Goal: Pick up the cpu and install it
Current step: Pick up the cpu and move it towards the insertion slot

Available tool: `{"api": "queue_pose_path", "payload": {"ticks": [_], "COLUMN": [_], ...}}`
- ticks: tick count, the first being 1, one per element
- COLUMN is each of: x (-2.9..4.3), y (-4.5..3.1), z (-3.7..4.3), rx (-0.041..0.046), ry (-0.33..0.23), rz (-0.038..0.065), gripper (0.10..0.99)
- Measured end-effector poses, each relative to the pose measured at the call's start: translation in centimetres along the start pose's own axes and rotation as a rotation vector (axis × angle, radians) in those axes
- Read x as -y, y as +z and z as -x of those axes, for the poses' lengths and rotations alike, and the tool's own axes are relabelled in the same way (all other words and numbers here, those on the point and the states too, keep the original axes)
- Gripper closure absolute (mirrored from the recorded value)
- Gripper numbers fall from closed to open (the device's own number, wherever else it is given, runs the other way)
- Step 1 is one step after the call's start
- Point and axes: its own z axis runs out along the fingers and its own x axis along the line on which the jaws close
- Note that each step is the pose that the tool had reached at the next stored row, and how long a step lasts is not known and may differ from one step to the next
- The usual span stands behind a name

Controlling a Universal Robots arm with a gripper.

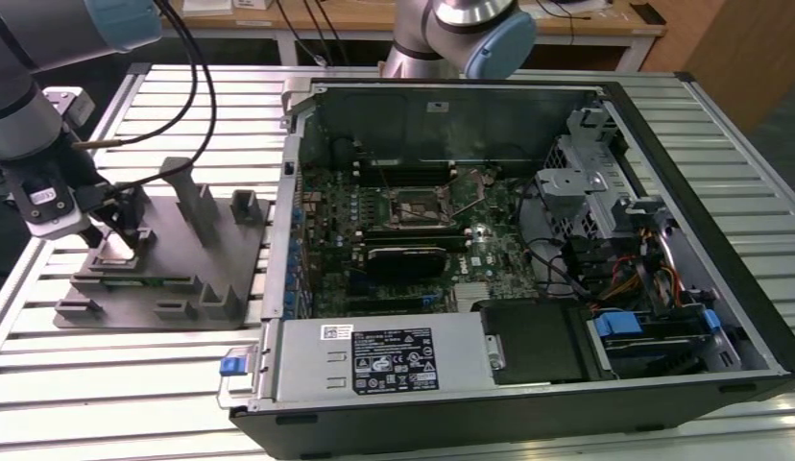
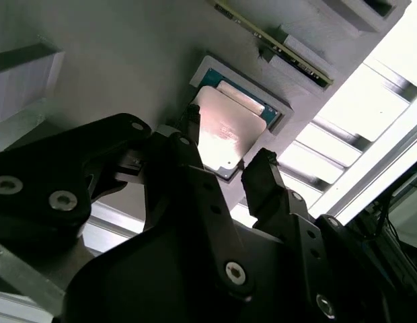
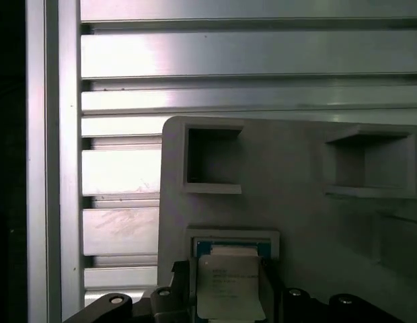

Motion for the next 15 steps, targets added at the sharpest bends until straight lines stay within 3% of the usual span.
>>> {"api": "queue_pose_path", "payload": {"ticks": [15], "x": [0.1], "y": [0.04], "z": [0.31], "rx": [-0.0002], "ry": [0.0], "rz": [0.0], "gripper": [0.541]}}
